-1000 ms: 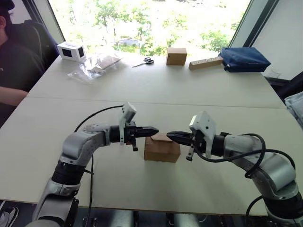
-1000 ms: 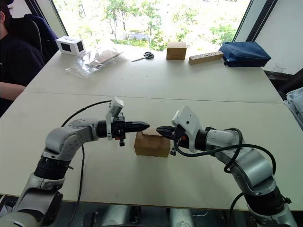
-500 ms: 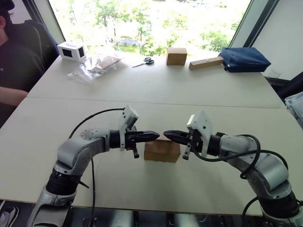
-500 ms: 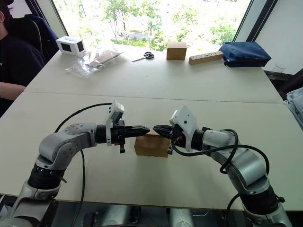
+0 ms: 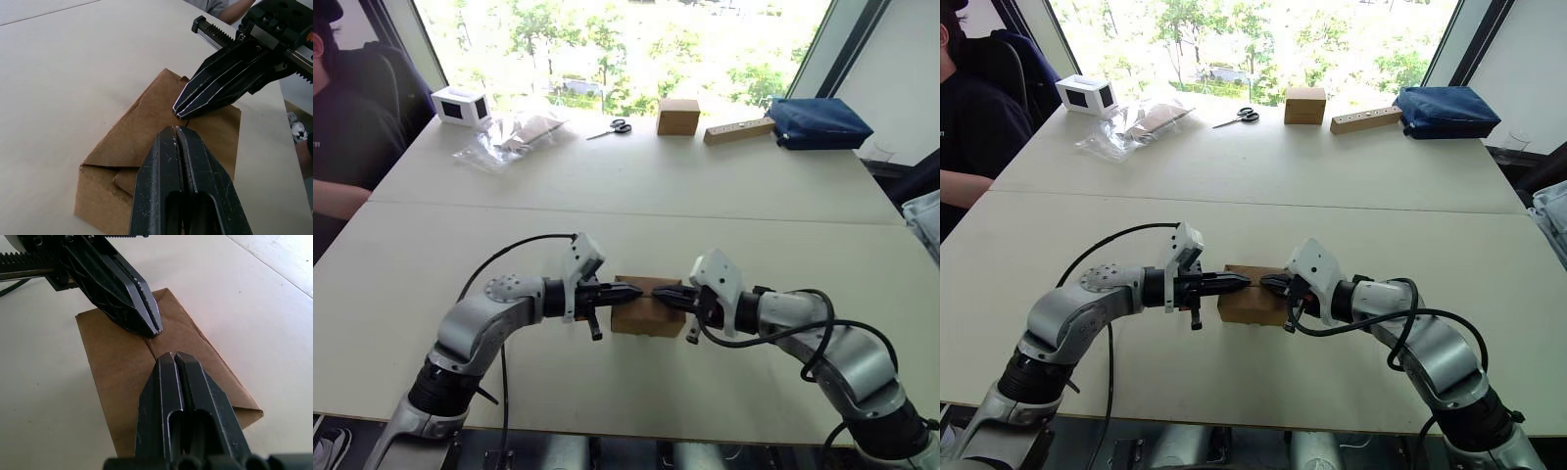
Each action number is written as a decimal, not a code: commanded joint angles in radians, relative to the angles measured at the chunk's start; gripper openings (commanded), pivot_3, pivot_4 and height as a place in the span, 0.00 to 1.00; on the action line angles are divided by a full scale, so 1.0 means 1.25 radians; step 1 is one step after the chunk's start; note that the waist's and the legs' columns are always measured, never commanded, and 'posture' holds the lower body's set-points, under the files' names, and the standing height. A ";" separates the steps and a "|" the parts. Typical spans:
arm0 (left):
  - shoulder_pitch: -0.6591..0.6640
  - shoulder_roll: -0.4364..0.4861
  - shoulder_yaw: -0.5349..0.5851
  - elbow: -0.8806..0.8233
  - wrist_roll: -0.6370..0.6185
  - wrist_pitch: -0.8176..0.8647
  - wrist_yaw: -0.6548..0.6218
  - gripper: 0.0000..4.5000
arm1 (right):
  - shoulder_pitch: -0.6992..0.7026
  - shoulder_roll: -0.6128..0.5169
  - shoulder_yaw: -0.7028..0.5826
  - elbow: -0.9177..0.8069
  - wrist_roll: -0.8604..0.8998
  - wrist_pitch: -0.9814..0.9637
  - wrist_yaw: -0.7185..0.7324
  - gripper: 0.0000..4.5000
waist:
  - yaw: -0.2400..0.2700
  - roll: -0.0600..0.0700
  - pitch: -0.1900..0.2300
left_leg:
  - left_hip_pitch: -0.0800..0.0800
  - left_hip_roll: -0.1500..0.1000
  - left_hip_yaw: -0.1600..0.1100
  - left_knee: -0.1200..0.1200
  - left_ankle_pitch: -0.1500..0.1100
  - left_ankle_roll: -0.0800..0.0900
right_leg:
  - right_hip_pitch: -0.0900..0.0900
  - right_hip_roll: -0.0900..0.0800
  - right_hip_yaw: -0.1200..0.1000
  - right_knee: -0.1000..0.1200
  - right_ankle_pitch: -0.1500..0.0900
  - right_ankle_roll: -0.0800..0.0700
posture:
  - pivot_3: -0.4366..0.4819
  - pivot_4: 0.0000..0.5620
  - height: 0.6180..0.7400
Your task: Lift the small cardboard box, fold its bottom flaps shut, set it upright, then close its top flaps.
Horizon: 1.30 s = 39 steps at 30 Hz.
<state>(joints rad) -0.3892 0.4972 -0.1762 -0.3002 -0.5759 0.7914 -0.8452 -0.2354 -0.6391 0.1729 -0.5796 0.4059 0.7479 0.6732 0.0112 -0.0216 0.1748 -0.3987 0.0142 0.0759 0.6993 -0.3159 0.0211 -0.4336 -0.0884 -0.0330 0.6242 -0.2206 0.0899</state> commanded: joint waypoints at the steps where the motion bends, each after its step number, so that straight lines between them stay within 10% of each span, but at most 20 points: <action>1: -0.002 0.006 -0.017 -0.007 0.018 -0.018 -0.009 0.01 | 0.002 0.003 -0.008 -0.007 -0.007 -0.015 -0.005 0.00 | 0.000 0.000 0.000 | 0.000 0.000 0.000 0.000 0.000 0.000 | 0.000 0.000 0.000 0.000 0.000 0.000 | 0.48 0.27 1.00; 28: 0.013 -0.018 -0.011 0.018 0.066 -0.067 0.022 0.01 | 0.014 -0.019 0.001 0.004 -0.050 -0.010 -0.004 0.00 | 0.000 0.000 0.000 | 0.004 0.000 0.000 -0.001 0.000 0.000 | 0.005 0.000 0.000 -0.004 0.000 0.000 | 0.48 0.27 1.00; 39: 0.007 -0.067 0.181 -0.071 -0.166 0.082 0.108 0.01 | 0.024 0.077 -0.158 -0.044 0.121 -0.017 -0.018 0.00 | 0.000 0.000 0.000 | 0.004 0.001 0.000 -0.001 0.000 0.000 | 0.005 0.000 0.000 -0.004 0.000 0.000 | 0.48 0.27 1.00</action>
<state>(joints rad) -0.3782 0.3998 0.0237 -0.3396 -0.7401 0.8716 -0.7152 -0.1933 -0.5531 0.0317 -0.5938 0.5055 0.7294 0.6558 0.0109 -0.0215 0.1748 -0.3937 0.0148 0.0757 0.6978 -0.3165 0.0217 -0.4272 -0.0885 -0.0331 0.6186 -0.2202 0.0905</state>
